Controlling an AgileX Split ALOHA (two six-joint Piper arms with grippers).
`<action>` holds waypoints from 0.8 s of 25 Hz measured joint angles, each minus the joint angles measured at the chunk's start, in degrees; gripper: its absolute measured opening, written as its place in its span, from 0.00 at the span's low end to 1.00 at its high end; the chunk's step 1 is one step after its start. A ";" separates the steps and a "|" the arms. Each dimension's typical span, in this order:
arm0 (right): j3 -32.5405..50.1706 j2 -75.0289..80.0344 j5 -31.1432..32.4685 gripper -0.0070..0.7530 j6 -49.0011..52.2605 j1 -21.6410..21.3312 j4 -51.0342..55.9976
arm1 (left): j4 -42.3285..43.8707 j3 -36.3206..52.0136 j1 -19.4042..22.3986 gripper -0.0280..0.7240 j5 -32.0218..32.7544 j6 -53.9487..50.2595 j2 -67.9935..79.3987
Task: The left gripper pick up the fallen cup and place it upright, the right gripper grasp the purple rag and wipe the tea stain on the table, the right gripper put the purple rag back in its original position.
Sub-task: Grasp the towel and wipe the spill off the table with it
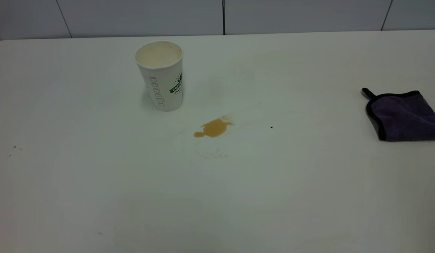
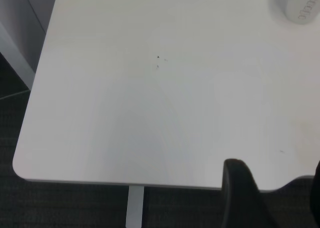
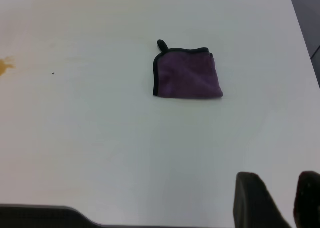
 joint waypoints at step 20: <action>-6.47 20.59 -6.96 0.66 -1.46 0.00 3.19 | 0.00 0.00 0.00 0.54 0.00 0.00 0.00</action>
